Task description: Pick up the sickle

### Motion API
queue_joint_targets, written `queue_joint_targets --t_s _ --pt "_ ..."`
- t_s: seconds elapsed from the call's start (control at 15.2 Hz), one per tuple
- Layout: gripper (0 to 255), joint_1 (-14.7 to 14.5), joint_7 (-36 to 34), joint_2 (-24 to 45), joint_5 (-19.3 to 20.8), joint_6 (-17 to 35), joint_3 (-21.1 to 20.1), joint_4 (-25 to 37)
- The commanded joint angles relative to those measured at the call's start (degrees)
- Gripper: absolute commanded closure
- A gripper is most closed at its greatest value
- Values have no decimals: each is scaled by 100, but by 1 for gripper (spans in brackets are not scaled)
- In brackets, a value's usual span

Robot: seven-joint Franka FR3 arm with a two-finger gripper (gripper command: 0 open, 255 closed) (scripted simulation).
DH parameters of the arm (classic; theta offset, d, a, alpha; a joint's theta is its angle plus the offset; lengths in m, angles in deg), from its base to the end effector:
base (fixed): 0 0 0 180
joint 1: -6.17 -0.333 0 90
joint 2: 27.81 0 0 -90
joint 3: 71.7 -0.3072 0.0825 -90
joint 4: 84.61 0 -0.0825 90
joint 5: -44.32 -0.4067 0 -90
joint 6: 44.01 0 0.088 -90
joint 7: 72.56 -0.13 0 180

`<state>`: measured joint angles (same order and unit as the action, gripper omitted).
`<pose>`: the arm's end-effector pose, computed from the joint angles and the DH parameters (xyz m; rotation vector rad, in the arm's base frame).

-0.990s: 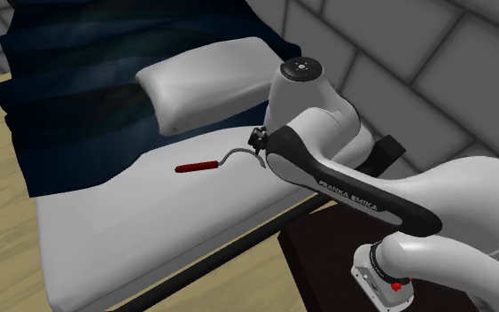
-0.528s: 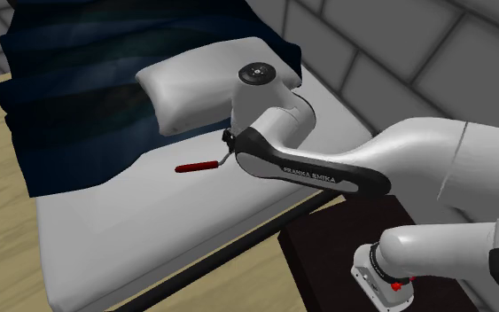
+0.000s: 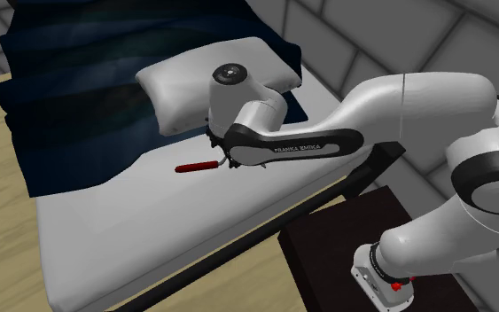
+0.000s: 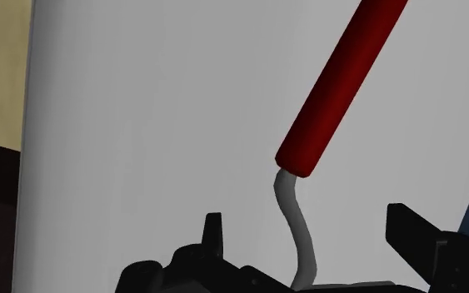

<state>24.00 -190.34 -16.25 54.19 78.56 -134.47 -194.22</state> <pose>0.4599 0.4153 0.4148 -2.4682 1.7047 0.0087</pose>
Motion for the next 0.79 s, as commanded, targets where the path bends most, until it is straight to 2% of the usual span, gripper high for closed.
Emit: queue_joint_targets --t_s 0.0,0.33,0.4,0.73 --pt "0 -104 -137 144 163 136 73 -57" --pt "0 -197 -246 288 336 370 167 -216" --pt "255 -205 -256 292 342 373 168 -218" --pt "255 -236 -281 325 376 368 186 -195"
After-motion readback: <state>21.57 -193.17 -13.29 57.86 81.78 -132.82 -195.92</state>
